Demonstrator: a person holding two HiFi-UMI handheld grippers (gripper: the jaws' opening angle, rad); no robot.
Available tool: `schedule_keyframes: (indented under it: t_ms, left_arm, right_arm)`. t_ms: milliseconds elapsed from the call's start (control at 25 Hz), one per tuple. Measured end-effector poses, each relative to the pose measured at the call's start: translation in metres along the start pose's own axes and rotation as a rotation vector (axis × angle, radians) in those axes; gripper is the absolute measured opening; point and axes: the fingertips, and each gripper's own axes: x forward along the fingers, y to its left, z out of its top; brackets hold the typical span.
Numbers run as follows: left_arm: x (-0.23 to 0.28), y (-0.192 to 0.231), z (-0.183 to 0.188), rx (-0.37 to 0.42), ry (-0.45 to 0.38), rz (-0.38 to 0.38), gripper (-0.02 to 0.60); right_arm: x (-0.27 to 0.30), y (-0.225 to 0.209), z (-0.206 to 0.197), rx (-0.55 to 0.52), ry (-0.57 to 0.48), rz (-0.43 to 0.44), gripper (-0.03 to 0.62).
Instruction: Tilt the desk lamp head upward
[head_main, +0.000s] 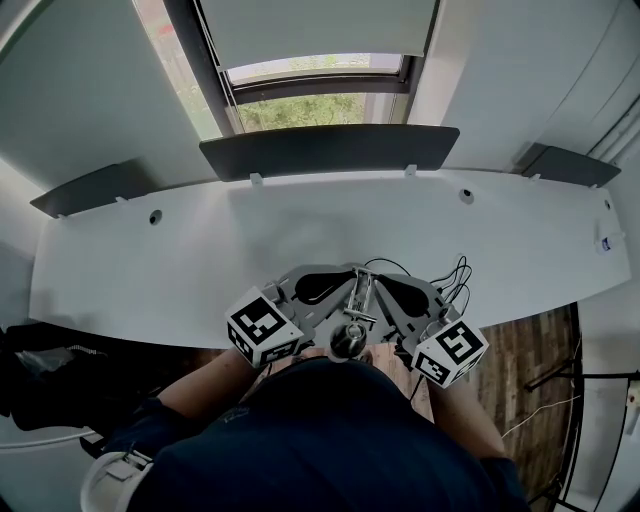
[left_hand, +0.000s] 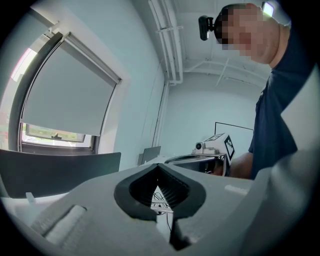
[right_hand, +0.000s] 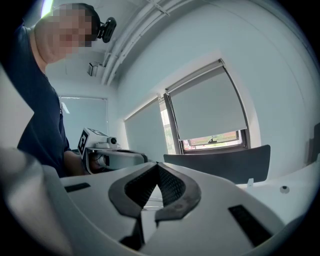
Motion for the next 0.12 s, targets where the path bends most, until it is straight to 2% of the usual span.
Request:
schedule_keyframes:
  t_ms: [120]
  left_arm:
    - [-0.0001,0.0004,-0.0032,-0.007,0.01,0.0,0.006]
  right_arm:
    - [0.0005,0.001,-0.0015,0.005,0.002,0.004,0.009]
